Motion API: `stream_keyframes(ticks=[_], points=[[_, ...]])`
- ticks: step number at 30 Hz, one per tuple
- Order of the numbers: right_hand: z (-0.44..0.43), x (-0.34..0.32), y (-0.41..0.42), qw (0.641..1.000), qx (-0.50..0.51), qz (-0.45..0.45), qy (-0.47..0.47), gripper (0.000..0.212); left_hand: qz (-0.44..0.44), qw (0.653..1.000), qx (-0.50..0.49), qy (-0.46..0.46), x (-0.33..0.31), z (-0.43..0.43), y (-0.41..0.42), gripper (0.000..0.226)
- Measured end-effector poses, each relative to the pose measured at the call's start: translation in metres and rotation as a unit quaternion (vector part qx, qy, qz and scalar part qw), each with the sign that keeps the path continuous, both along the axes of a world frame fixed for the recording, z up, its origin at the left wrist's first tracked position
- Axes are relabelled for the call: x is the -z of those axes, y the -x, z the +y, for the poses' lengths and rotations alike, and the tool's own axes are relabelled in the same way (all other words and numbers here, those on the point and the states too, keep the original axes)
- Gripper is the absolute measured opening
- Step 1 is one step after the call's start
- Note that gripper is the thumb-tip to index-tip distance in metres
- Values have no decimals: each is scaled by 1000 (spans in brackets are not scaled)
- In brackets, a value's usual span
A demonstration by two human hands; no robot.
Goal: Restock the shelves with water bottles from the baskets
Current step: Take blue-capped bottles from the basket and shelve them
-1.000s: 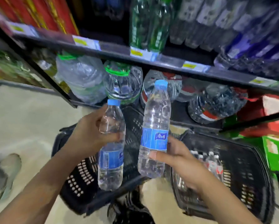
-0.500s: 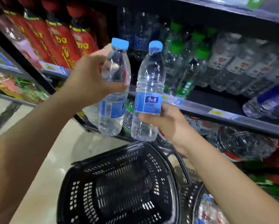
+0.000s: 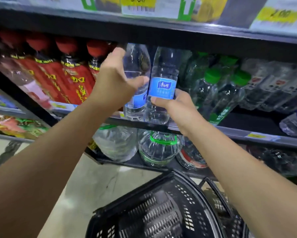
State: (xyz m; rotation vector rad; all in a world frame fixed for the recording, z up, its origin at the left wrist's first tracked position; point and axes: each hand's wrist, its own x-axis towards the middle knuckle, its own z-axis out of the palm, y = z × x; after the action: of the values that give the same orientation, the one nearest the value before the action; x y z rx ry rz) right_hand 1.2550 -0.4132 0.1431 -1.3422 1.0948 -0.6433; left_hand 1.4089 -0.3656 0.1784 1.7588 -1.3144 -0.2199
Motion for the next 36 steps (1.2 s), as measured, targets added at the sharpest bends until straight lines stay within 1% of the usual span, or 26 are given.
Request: stream_keyframes(ticks=[3, 6, 7, 8, 10, 14, 17, 21, 24, 25, 27, 28, 30, 31, 32, 34, 36], points=[[-12, 6, -11, 999, 36, 0, 8, 22, -12, 1000, -6, -3, 6, -12, -11, 51], [-24, 20, -23, 997, 68, 14, 17, 25, 7, 1000, -13, -9, 17, -26, -17, 63], [-28, 25, -27, 997, 75, 28, 25, 30, 12, 1000, -15, -12, 21, -30, -18, 64], [-31, 31, -31, 996, 76, 44, 36, 34, 18, 1000, -16, -16, 27, -33, -17, 60], [-36, 42, -33, 993, 69, 70, 67, 35, 31, 999, -11, -11, 38, -37, -13, 52], [-37, 59, -29, 984, 85, 120, 99, 45, 64, 997, 25, 22, 56, -37, -8, 55], [-36, 65, -25, 985, 78, 121, 98, 47, 55, 997, 53, 23, 60, -38, -4, 60], [-33, 65, -19, 985, 47, 128, 109, 46, 95, 994, 56, 17, 57, -37, -2, 57], [-27, 69, -13, 982, 33, 133, 127, 46, 116, 990, 78, 18, 62, -31, 3, 55], [-23, 71, -11, 982, 36, 130, 134, 46, 118, 990, 67, 25, 67, -29, 5, 53], [-16, 75, -10, 979, 50, 126, 153, 48, 121, 992, -7, 37, 82, -26, 12, 49], [-14, 76, -9, 978, 56, 124, 156, 48, 132, 989, -52, 40, 89, -25, 17, 54], [-15, 74, -8, 979, 62, 121, 150, 48, 164, 978, -122, 50, 99, -24, 27, 72], [-17, 73, -8, 980, 60, 121, 147, 47, 175, 972, -147, 57, 101, -25, 31, 76], [-20, 73, -8, 980, 59, 121, 144, 47, 177, 968, -166, 61, 101, -26, 34, 76], [-24, 72, -7, 980, 59, 125, 146, 46, 153, 969, -183, 62, 103, -29, 36, 74], [-26, 73, -6, 978, 62, 130, 151, 48, 139, 974, -170, 57, 106, -33, 32, 69]])
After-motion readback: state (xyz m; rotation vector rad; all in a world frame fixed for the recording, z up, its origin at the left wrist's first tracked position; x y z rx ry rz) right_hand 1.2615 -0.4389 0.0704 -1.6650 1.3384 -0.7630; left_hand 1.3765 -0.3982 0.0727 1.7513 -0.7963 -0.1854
